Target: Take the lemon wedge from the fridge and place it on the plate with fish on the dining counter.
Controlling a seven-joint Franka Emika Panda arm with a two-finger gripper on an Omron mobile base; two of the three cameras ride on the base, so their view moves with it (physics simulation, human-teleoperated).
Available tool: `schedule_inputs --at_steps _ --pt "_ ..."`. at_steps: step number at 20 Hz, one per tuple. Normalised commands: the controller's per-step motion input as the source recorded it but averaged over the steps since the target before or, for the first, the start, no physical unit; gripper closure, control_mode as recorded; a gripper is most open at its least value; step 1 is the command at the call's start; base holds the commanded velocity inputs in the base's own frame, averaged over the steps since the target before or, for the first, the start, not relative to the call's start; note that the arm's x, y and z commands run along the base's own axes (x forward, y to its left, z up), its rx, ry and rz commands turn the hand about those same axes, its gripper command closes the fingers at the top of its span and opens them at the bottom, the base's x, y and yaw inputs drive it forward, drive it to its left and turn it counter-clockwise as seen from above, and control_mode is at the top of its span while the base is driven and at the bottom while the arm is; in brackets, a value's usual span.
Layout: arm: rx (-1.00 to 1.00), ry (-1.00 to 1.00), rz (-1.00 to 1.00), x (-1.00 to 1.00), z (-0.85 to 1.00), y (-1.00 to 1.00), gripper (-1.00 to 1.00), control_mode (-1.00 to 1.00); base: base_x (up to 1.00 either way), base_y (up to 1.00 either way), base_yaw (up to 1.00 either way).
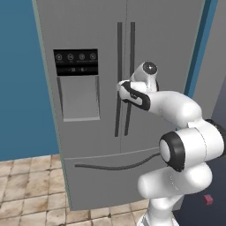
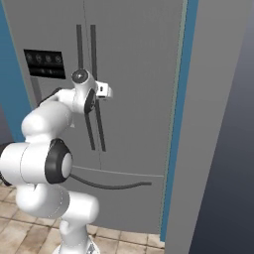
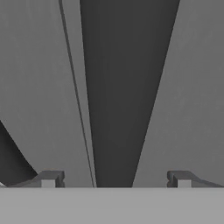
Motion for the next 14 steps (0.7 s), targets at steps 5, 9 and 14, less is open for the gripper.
schedule_inputs --at_steps 5,9,14 --pt "0.05 0.00 0.00 0.26 -0.29 0.00 1.00 -1.00 0.00 0.00 0.00" --pt "0.00 0.00 0.00 0.16 -0.11 0.00 1.00 -1.00 0.00 0.00 0.00" --pt "0.00 0.01 0.00 0.00 0.00 0.00 1.00 -1.00 0.00 0.00 0.00"
